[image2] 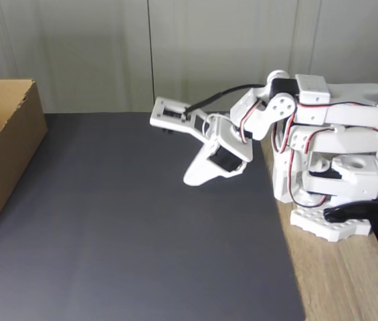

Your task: Grasp a ball and put it in the box.

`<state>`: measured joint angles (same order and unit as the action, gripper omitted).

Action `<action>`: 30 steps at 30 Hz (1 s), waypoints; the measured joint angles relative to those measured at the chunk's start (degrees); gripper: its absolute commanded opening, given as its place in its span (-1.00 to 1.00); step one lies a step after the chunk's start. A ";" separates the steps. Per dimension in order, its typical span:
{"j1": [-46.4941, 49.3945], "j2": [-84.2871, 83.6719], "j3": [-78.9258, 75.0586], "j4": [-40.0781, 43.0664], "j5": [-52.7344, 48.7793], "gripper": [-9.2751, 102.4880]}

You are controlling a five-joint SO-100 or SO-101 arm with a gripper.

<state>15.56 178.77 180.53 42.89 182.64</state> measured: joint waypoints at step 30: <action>-4.57 1.05 -0.44 20.48 -7.21 -0.83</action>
<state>10.99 179.82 180.09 63.37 175.43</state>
